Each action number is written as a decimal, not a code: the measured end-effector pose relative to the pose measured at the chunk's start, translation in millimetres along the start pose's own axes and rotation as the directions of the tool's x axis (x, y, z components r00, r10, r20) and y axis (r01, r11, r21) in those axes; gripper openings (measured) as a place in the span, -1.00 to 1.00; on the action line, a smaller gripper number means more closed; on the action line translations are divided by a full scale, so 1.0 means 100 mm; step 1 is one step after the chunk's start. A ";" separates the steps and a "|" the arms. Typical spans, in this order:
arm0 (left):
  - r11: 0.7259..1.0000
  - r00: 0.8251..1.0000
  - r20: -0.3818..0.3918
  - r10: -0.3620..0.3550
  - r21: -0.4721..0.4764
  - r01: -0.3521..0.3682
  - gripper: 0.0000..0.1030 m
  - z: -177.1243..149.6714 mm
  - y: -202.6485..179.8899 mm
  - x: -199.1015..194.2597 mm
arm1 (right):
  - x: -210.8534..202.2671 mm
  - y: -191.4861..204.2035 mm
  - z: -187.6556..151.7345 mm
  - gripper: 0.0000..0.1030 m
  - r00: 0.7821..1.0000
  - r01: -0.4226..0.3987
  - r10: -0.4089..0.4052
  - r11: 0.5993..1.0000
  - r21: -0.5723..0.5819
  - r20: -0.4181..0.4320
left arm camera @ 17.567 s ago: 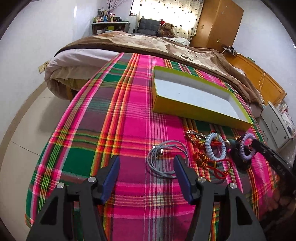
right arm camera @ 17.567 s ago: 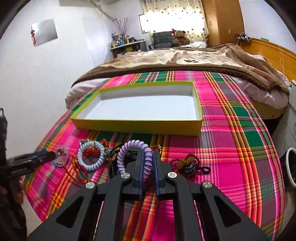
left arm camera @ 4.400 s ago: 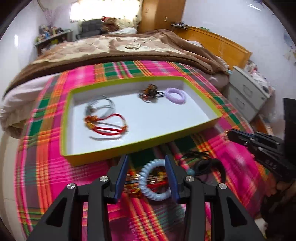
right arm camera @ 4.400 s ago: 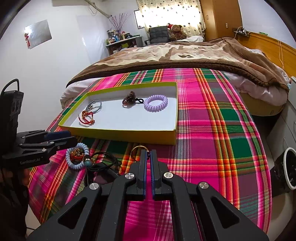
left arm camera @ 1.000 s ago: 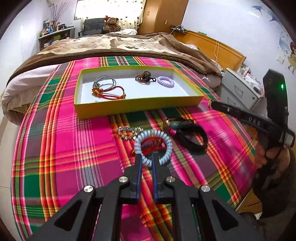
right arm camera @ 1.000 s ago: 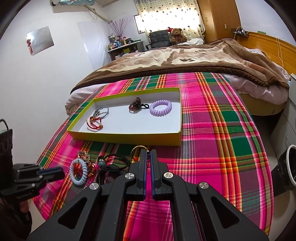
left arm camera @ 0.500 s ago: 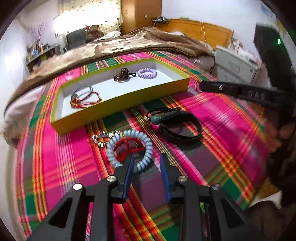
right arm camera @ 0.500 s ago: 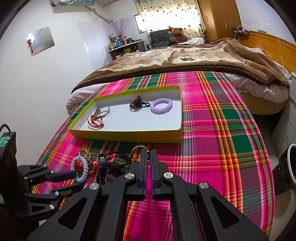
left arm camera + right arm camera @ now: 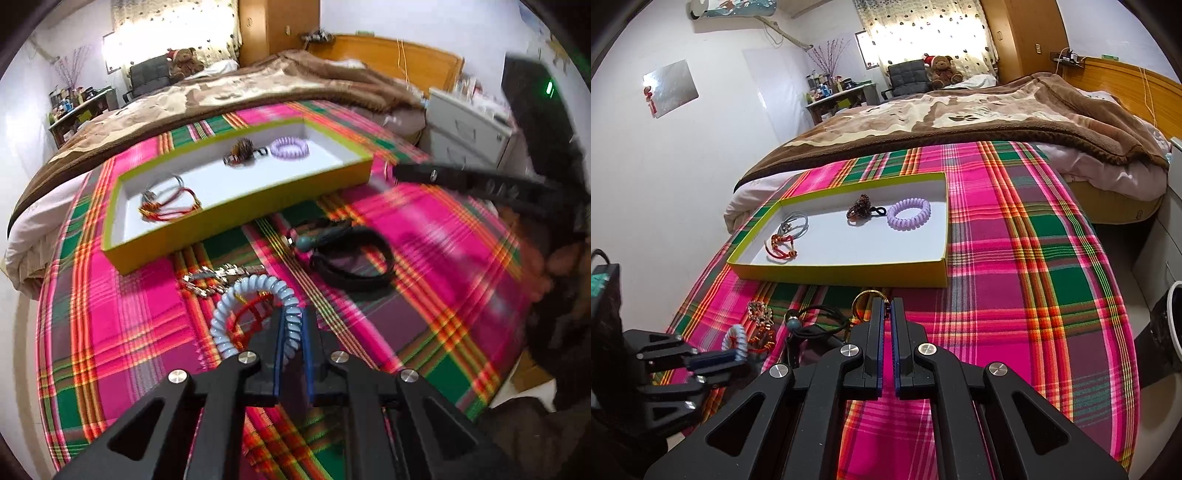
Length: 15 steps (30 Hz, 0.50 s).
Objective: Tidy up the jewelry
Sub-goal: 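Carry the gold ring and light blue coil over the white tray with both tools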
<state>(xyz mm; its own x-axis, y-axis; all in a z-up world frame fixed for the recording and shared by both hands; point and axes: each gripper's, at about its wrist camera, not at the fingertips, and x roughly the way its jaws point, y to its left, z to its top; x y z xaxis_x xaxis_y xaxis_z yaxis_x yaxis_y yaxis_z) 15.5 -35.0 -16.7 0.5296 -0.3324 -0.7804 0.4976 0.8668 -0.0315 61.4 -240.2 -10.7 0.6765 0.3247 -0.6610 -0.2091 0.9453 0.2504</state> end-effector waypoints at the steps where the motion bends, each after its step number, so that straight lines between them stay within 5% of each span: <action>1: 0.999 0.999 0.011 -0.036 -0.013 0.036 -0.82 0.01 0.04 -0.05 | 0.00 0.00 0.01 -0.94 1.000 -0.002 0.002 1.000 0.001 0.002; 6: 0.990 0.993 0.074 -0.094 -0.096 0.101 -0.81 0.05 0.26 -0.29 | -0.02 0.01 0.04 -0.94 1.000 -0.005 0.005 1.000 0.002 0.010; 15: 0.992 0.992 0.128 -0.023 -0.118 0.038 -0.81 0.41 0.58 -0.33 | -0.01 0.04 0.25 -0.94 0.999 0.005 -0.004 1.000 -0.023 0.035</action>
<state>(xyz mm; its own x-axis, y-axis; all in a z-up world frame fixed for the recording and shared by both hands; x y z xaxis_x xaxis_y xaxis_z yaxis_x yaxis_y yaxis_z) 54.7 11.6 32.8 0.6017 -0.3971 -0.6930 0.4327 0.8914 -0.1350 77.7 -237.1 8.8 0.7013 0.3198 -0.6371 -0.2223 0.9473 0.2308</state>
